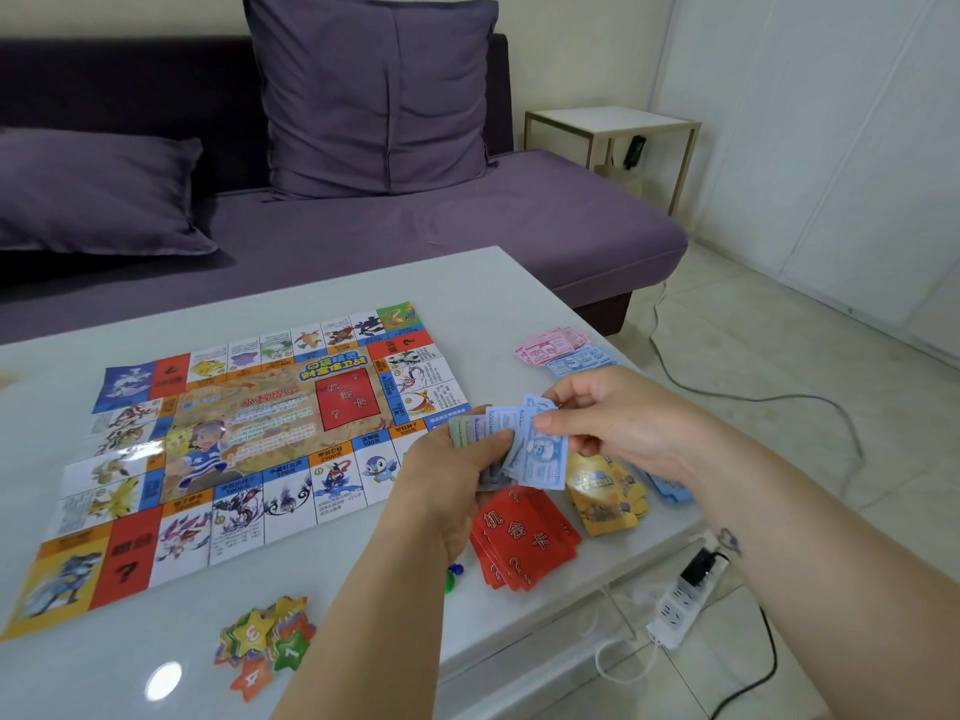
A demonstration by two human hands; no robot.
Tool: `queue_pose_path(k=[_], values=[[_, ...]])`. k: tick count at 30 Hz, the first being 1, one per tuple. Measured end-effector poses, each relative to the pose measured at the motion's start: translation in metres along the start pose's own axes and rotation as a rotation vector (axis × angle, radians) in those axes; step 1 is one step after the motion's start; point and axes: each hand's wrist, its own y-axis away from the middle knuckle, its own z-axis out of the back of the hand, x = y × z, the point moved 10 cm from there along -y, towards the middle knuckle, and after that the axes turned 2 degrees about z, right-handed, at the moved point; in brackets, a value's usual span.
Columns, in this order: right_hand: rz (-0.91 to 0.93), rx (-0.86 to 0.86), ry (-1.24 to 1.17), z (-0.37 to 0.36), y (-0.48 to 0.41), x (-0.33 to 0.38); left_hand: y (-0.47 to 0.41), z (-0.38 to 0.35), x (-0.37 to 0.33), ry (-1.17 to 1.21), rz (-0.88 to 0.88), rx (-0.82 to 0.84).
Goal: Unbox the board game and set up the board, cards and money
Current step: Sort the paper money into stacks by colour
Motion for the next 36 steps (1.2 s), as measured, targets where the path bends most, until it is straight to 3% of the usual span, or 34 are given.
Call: queue_pose_path(k=[12,22,25,30,36], values=[[-0.029,0.012,0.005,0.001,0.001,-0.004,0.005,0.003,0.000,-0.077,0.012,-0.042],[-0.079,0.222,-0.185,-0.015,0.005,-0.008,0.015,-0.014,0.014,0.041,0.213,0.074],[-0.069,0.178,-0.237,-0.011,0.002,-0.009,0.015,-0.011,0.014,0.140,0.223,0.013],[-0.028,0.021,-0.292,0.004,-0.001,-0.008,0.008,0.009,0.001,0.176,0.096,-0.152],[0.004,-0.023,-0.295,-0.004,0.000,-0.004,0.009,0.006,-0.006,0.113,0.021,-0.162]])
